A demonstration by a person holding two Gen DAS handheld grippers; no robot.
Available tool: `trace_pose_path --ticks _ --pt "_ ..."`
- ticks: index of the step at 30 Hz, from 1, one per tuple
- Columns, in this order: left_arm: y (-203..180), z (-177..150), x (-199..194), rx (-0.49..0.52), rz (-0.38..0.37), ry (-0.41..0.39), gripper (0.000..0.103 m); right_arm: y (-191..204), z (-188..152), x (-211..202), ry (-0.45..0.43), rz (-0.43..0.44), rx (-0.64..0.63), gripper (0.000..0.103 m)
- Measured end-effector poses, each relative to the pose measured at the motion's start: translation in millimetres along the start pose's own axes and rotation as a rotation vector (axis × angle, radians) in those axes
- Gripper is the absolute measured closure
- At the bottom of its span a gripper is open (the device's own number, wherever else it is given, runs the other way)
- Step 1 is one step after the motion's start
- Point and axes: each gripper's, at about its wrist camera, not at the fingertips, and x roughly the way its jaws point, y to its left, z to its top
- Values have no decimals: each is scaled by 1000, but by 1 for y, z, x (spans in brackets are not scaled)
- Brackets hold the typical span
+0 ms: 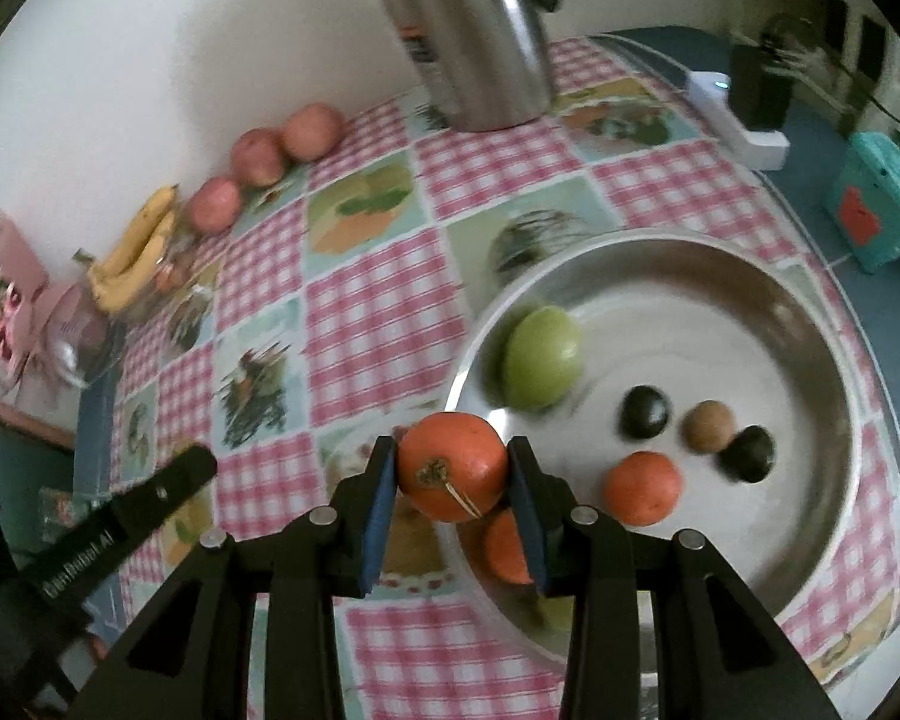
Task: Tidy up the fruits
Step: 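Carry the orange and the brown fruit in both tools over the plate, then open both tools to drop the orange and brown fruit into the plate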
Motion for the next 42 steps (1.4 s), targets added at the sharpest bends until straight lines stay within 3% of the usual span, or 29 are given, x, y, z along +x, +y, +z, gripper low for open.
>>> trace_pose_path --ticks 10,26,42 --pt "-27 -10 0 89 -29 0 76 -35 5 -5 -23 -33 107 65" --pt "-102 -38 7 316 -155 55 76 -84 5 -28 -100 -97 241 65" --pt "-137 -65 28 427 -198 182 76 -110 -18 -20 -40 -147 272 64"
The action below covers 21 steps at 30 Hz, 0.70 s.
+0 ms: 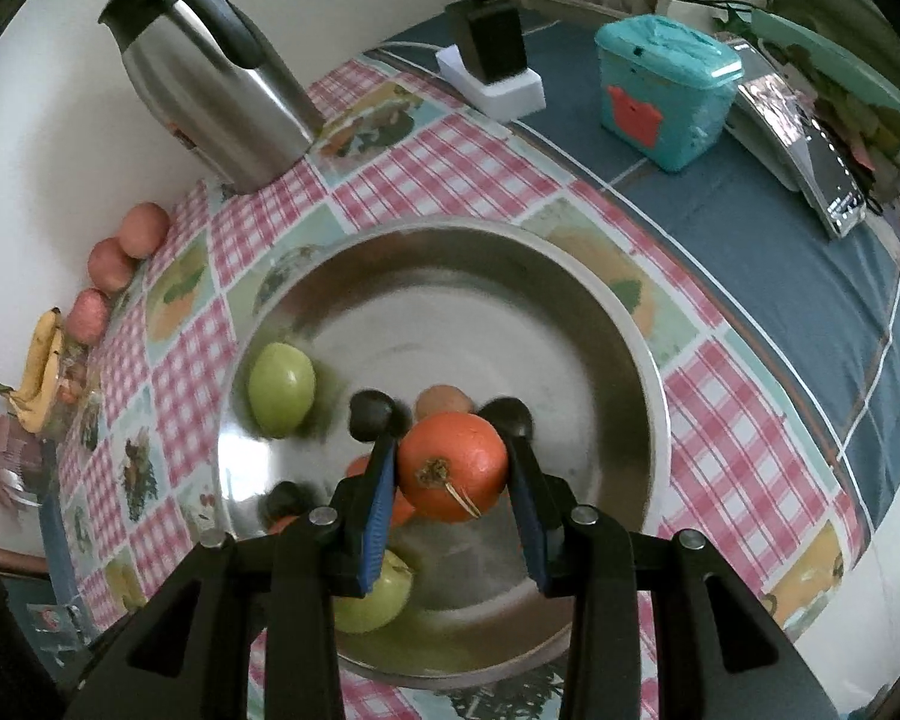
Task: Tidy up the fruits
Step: 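Open both tools to drop the orange and brown fruit into the plate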
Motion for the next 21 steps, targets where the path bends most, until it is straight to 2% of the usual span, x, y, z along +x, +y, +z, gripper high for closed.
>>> trace_pose_path --ticks 21 --pt "-1 -7 15 -17 -8 35 73 -20 -21 20 107 -17 45 63"
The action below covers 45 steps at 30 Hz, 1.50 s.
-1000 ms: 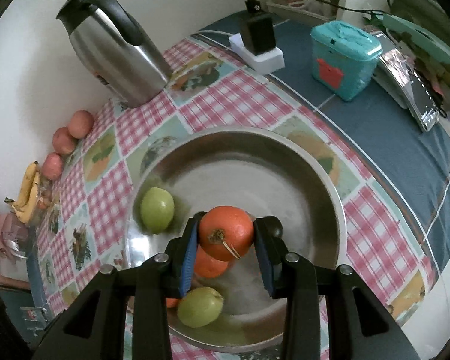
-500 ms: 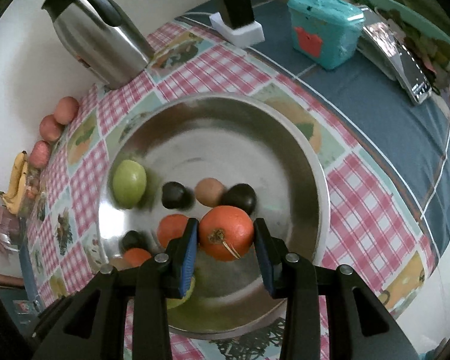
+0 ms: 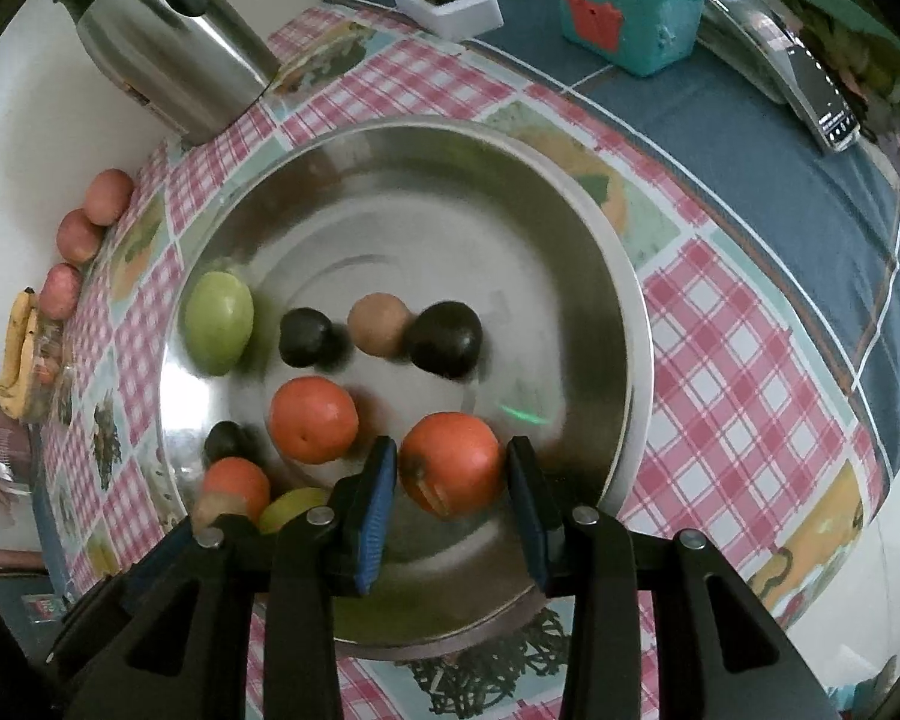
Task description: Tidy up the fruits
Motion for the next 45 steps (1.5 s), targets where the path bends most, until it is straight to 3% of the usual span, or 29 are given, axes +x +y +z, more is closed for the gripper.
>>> trace_pose_path --ticks 3,7,9,11,15,17,18,20,27,30,34,36,41,45 --pt "3 -4 -5 -14 -9 -15 71 0 -2 -1 -2 5 -1 57" --pt "9 -9 -15 -40 -18 -46 63 -1 -7 -7 -11 31 -4 56" --pt "14 -13 -22 -61 -12 -68 57 -1 -10 -12 -19 47 -10 55" --pt "22 -18 -29 -98 12 -95 40 -1 -14 -17 -32 75 -11 55" --pt "41 -32 -46 -157 112 -159 32 0 -19 -27 -56 99 -33 54" --pt "48 -38 -53 -174 175 -191 18 4 -22 -30 -59 124 -49 43" --pt "52 -42 -57 -182 216 -212 15 5 -24 -31 -61 133 -57 39" --pt "61 -48 -68 -190 299 -250 9 13 -26 -32 -57 144 -80 39" --pt "88 -64 -92 -206 540 -319 6 44 -40 -36 -63 137 -205 29" --pt "94 -70 -100 -219 592 -333 6 59 -49 -38 -73 125 -276 29" --pt "101 -79 -106 -242 659 -320 6 76 -59 -39 -89 75 -365 17" --pt "102 -83 -108 -248 689 -318 6 81 -61 -40 -103 64 -390 17" --pt "111 -94 -117 -283 640 -299 6 95 -67 -41 -124 50 -454 17" --pt "118 -103 -121 -306 645 -284 6 102 -73 -47 -149 44 -499 17"
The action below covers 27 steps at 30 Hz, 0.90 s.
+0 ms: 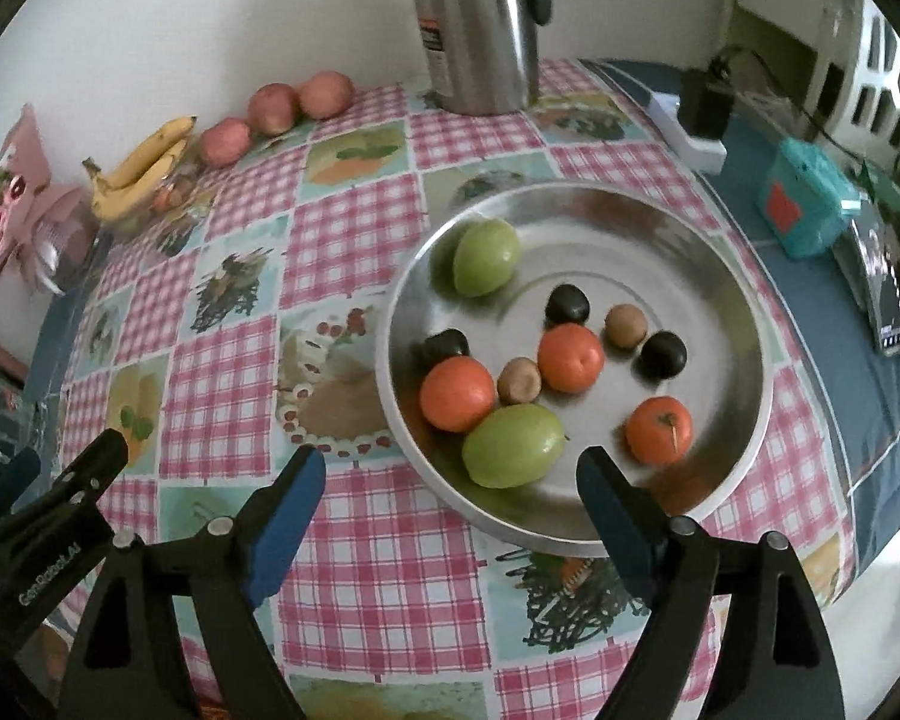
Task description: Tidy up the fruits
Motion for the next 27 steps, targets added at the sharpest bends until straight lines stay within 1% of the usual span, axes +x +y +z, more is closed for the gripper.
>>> trace_pose_path --ticks 1,4,8,11,15,18,22,27 --pt "3 -2 0 -8 5 9 6 2 0 -1 -1 -1 -5 17" --pt "12 -5 1 -26 -23 33 6 7 -1 -5 -12 -10 -31 17" --pt "19 -9 5 -39 -33 68 6 13 -3 -12 -44 -30 -60 17" --pt "27 -10 3 -58 -36 68 6 15 -3 -12 -46 -33 -66 17" --pt "31 -9 1 -55 -27 60 6 13 -3 -9 -34 -44 -58 17" --pt "30 -9 2 -48 -40 63 6 15 -4 -9 -33 -52 -62 17" --pt "25 -8 2 -24 -38 66 6 16 -4 -8 -33 -60 -66 17" --pt "22 -8 3 -9 -54 78 6 14 -3 -7 -26 -50 -60 17"
